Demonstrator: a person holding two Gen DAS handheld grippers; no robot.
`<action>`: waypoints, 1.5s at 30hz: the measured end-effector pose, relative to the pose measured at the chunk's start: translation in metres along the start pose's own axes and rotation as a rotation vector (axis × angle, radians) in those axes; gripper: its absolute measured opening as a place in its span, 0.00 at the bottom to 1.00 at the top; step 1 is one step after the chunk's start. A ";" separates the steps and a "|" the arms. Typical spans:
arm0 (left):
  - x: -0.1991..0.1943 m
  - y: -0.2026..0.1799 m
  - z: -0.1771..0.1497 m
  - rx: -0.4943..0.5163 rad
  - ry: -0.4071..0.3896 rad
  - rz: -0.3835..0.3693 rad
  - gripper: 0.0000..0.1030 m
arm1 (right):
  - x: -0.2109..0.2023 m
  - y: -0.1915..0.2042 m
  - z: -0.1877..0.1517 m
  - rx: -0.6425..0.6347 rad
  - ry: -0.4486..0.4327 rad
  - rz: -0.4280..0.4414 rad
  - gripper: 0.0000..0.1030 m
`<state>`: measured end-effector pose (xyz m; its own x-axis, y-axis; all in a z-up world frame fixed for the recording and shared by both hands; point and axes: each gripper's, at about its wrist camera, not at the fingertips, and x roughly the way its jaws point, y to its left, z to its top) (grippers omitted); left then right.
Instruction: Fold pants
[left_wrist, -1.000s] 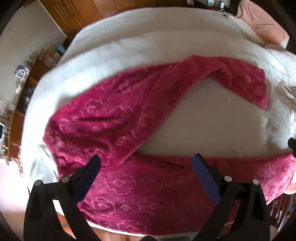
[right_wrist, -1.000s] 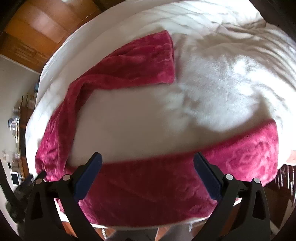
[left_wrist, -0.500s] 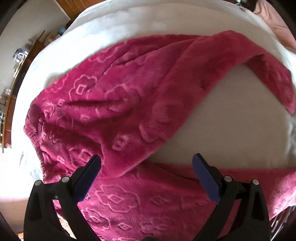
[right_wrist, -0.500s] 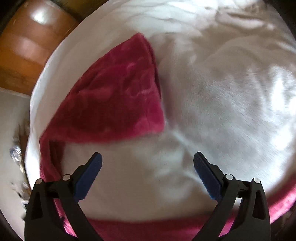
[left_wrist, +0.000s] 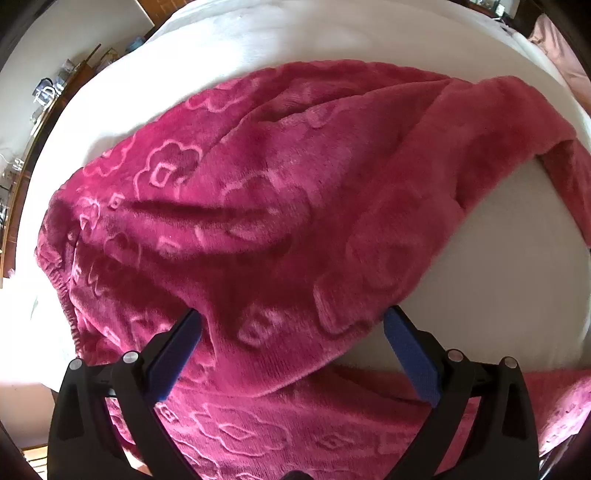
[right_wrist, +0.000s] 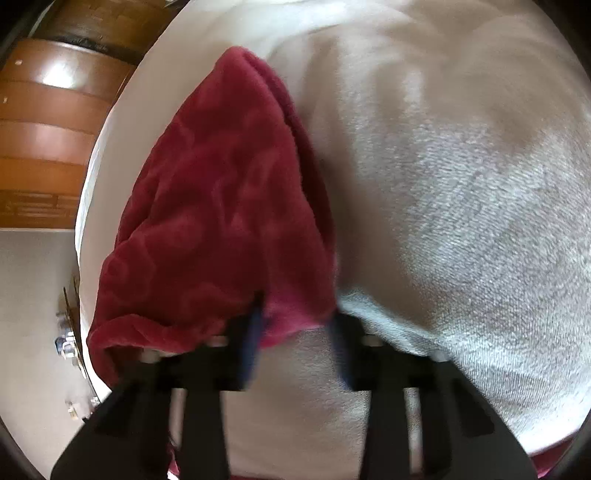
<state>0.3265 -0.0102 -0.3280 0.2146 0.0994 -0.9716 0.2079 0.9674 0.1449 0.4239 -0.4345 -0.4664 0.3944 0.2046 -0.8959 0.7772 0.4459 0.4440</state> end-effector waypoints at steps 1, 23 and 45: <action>0.002 0.002 0.002 -0.003 0.001 -0.002 0.95 | -0.004 0.001 0.001 -0.013 -0.007 -0.004 0.20; 0.071 0.054 -0.005 0.159 0.079 -0.055 0.95 | -0.043 0.037 0.028 -0.380 -0.188 -0.425 0.40; 0.069 0.190 0.136 -0.110 -0.110 -0.180 0.95 | -0.013 0.056 0.140 -0.204 -0.147 -0.194 0.54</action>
<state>0.5103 0.1484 -0.3425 0.2873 -0.0974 -0.9529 0.1481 0.9874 -0.0562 0.5310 -0.5336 -0.4272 0.3262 -0.0230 -0.9450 0.7363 0.6331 0.2388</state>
